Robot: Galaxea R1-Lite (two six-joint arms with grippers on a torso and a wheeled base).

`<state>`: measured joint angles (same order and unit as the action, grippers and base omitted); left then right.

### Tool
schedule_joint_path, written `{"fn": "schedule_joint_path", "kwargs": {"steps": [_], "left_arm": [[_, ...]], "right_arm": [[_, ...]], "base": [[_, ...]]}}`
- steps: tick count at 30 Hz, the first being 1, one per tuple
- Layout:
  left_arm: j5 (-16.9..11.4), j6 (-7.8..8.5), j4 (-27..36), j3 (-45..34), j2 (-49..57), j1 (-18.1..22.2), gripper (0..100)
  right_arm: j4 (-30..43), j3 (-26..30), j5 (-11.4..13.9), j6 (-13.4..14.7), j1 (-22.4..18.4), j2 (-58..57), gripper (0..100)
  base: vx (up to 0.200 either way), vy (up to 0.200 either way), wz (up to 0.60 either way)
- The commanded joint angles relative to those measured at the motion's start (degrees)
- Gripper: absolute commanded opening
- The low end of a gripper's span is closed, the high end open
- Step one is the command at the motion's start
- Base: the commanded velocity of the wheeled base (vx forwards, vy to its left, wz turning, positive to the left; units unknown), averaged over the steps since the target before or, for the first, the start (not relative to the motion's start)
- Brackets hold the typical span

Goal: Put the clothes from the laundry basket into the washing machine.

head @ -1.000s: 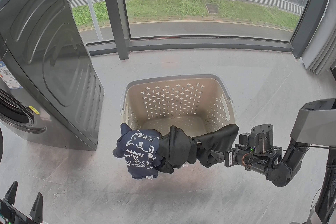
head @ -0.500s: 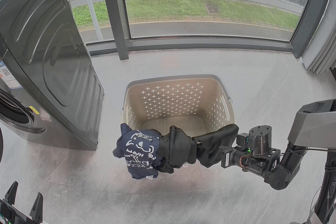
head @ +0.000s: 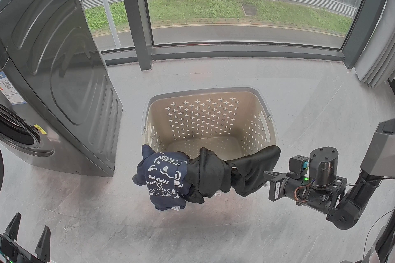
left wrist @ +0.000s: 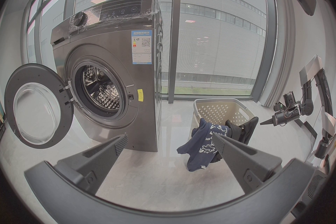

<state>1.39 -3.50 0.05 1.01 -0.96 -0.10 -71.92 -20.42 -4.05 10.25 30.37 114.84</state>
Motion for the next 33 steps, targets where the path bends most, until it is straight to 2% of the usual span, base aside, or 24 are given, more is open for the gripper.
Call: {"fn": "schedule_joint_path", "kwargs": {"steps": [1,5,6,14,20,26,27,33], "left_arm": [[0.0,-0.02,0.0,-0.8,0.4,0.0,100],[0.0,-0.02,0.0,-0.9,0.4,0.0,100],[0.0,-0.02,0.0,-0.8,0.4,0.0,100],[0.0,-0.02,0.0,-0.8,0.4,0.0,100],[0.0,-0.02,0.0,-0.8,0.4,0.0,100],[0.0,-0.02,0.0,-0.8,0.4,0.0,100],[0.0,-0.02,0.0,-0.9,0.4,0.0,100],[0.0,-0.02,0.0,-0.8,0.4,0.0,100]], "right_arm": [[-0.1,1.3,0.1,0.1,0.1,-1.5,0],[-0.2,1.3,0.0,0.0,-0.7,2.2,0],[-0.2,1.3,0.0,0.0,-0.7,2.9,100],[-1.1,-2.4,0.0,-0.1,-3.2,7.0,100],[-1.2,-7.9,0.1,-0.1,-3.9,11.2,100],[-1.4,-10.4,0.1,0.0,-3.9,12.5,100],[-1.6,-10.4,0.1,0.0,-3.9,12.5,0],[-4.3,-9.4,0.2,0.1,-3.1,12.7,0]], "base": [[0.0,0.0,0.0],[0.0,0.0,0.0],[0.0,0.0,0.0],[0.0,0.0,0.0],[0.0,0.0,0.0],[0.0,0.0,0.0],[0.0,0.0,0.0],[0.0,0.0,0.0]]}}
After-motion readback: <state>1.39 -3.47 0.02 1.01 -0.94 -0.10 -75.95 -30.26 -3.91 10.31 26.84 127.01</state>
